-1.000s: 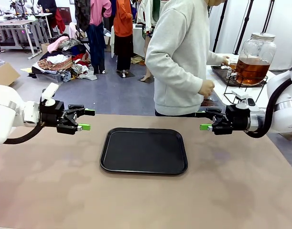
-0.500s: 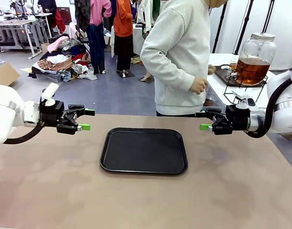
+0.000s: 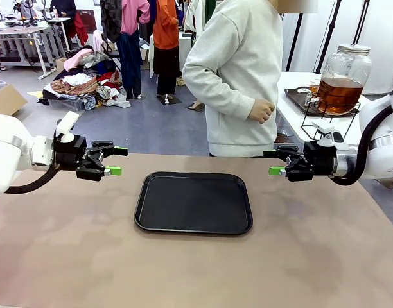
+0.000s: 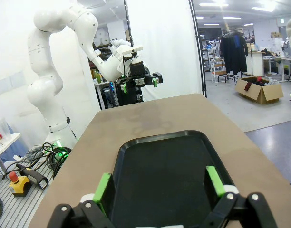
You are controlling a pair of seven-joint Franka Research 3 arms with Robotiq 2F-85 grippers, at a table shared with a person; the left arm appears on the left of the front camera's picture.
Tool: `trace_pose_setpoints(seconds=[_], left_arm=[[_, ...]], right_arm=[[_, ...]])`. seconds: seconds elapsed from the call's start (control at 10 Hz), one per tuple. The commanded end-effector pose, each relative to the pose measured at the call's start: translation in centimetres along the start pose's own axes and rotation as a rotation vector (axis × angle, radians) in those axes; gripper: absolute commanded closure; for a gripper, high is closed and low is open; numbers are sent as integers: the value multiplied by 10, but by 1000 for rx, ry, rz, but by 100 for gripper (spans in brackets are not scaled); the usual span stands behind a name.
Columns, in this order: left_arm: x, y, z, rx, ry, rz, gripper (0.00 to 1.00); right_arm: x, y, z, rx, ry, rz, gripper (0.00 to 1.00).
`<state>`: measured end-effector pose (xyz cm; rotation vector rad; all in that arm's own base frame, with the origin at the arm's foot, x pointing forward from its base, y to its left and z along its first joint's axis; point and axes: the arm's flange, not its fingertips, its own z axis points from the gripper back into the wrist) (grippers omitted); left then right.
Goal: Pour the drink into the iced cup.
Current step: Open the gripper to release the iced cup you were holding.
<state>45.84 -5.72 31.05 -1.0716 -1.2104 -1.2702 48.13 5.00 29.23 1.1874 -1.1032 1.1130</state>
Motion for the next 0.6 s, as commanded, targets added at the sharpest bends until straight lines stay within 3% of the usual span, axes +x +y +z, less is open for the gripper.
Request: trace_pose_setpoints(seconds=[0.0, 0.5], left_arm=[[1, 0, -1, -2, 0, -5, 0], [1, 0, -1, -2, 0, -5, 0]], right_arm=[[2, 0, 0, 0, 0, -1, 0], [2, 0, 0, 0, 0, -1, 0]])
